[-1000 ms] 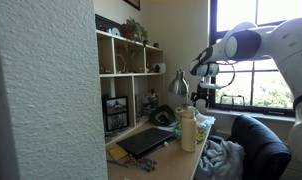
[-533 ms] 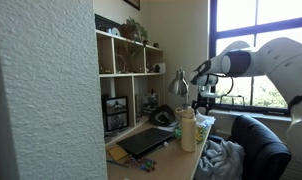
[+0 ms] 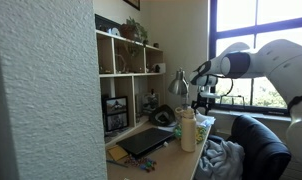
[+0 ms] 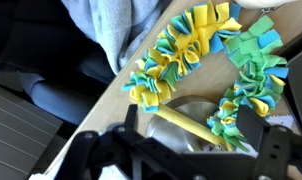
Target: Move the headbend to the left
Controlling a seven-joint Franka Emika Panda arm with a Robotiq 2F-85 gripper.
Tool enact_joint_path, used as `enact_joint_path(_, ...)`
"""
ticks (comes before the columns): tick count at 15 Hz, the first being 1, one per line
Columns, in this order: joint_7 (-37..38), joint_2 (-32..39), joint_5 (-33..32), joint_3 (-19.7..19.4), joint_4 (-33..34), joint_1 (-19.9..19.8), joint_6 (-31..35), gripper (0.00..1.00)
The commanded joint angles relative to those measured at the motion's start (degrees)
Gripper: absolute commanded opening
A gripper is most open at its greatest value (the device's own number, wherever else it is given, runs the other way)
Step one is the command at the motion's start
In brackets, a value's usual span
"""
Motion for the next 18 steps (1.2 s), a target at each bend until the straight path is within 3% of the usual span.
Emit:
enact_joint_path(1, 1.7, -2.3, -0.8, -0.7, -5.3, 1.4, 1.8, 1.00)
enact_joint_path(9, 6.3, 0.0, -4.5, -1.3, -9.1, 1.7, 5.8, 1.00)
enact_joint_path(18, 8.6, 5.6, -2.9, -0.5, -7.1, 0.6, 11.4, 1.00)
